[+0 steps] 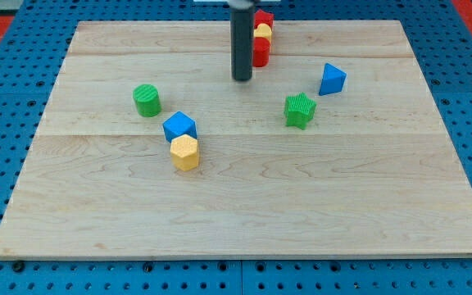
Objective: Point your arm at yellow hexagon
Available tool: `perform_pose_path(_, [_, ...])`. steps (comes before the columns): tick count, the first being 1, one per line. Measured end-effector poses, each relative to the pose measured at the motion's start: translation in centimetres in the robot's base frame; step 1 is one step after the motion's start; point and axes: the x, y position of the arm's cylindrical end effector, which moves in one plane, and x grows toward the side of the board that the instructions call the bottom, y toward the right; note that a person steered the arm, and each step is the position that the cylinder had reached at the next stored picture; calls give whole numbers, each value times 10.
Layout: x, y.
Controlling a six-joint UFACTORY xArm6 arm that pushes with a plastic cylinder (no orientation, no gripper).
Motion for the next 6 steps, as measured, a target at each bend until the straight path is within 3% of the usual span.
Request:
perform_pose_path(1, [117, -5])
perform_pose_path(2, [188, -20])
perform_pose_path(3, [171, -100])
perform_pose_path(5, [136, -82])
perform_pose_path(6, [131, -112])
